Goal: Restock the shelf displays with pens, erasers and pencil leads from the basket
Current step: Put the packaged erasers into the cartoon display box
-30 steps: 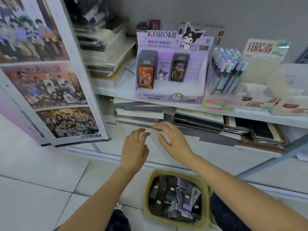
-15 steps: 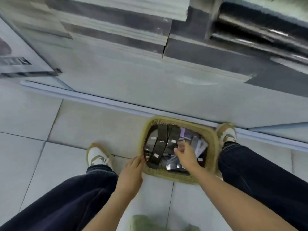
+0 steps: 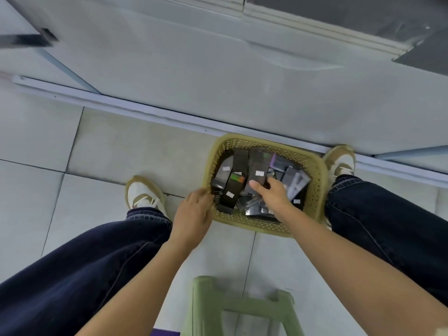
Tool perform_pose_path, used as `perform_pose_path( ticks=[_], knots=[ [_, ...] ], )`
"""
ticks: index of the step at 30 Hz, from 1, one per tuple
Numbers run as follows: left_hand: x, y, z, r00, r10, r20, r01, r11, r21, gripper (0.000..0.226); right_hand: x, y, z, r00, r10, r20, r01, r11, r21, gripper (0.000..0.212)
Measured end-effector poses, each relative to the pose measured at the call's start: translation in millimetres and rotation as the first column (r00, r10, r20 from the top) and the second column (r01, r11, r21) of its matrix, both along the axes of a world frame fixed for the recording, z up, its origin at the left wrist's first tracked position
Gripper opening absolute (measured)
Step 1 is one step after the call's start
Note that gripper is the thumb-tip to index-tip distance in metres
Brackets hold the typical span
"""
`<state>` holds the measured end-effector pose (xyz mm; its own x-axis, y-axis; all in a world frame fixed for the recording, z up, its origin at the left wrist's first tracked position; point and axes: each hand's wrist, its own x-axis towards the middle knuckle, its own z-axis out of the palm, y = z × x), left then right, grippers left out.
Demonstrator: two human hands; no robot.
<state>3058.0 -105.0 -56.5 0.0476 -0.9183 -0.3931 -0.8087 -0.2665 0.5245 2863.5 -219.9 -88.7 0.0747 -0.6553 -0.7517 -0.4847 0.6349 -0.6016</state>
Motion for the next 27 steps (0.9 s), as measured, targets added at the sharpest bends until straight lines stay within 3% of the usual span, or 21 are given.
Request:
perform_pose_path(
  ticks=[2, 3, 5, 7, 10, 13, 15, 17, 19, 23, 27],
  knots=[
    [-8, -11, 5, 0.948, 0.233, -0.219, -0.216, 0.972, 0.097, 0.033, -6, 4, 15, 0.992, 0.077, 0.102, -0.082, 0.996, 0.046, 0.027],
    [-13, -18, 8, 0.853, 0.366, -0.372, -0.299, 0.927, 0.225, 0.035, -7, 7, 23, 0.977, 0.140, 0.159, -0.151, 0.986, 0.064, 0.032],
    [-26, -27, 14, 0.536, 0.578, -0.614, -0.354, 0.815, 0.458, 0.042, -7, 16, 36, 0.921, 0.268, 0.282, -0.304, 0.948, 0.094, 0.035],
    [-35, -29, 14, 0.304, 0.665, -0.682, -0.370, 0.742, 0.559, 0.038, -4, 26, 41, 0.859, 0.343, 0.380, -0.413, 0.903, 0.121, 0.031],
    [-37, -27, 15, 0.159, 0.699, -0.697, -0.447, 0.680, 0.581, 0.023, -1, 32, 41, 0.830, 0.401, 0.388, -0.473, 0.875, 0.105, 0.031],
    [-27, -24, 12, 0.084, 0.740, -0.668, -0.542, 0.596, 0.593, 0.020, -2, 22, 31, 0.901, 0.357, 0.246, -0.368, 0.930, -0.002, 0.032],
    [-19, -23, 8, 0.019, 0.780, -0.625, -0.584, 0.516, 0.627, 0.015, 0, 8, 19, 0.973, 0.215, 0.085, -0.205, 0.972, -0.110, 0.035],
    [-12, -23, 3, 0.071, 0.815, -0.576, -0.627, 0.485, 0.609, 0.015, 7, -8, 7, 0.997, 0.080, 0.024, -0.076, 0.989, -0.129, 0.050],
    [-9, -20, -3, 0.152, 0.829, -0.538, -0.643, 0.497, 0.583, 0.018, 19, -20, -5, 0.993, 0.119, -0.024, -0.120, 0.987, -0.105, 0.069],
    [-6, -15, -15, 0.206, 0.837, -0.507, -0.647, 0.505, 0.572, 0.024, 40, -15, -28, 0.929, 0.304, -0.212, -0.329, 0.939, -0.097, 0.098],
    [-4, -12, -19, 0.211, 0.822, -0.529, -0.631, 0.528, 0.569, 0.027, 40, -5, -37, 0.916, 0.276, -0.291, -0.334, 0.927, -0.172, 0.076]
  ],
)
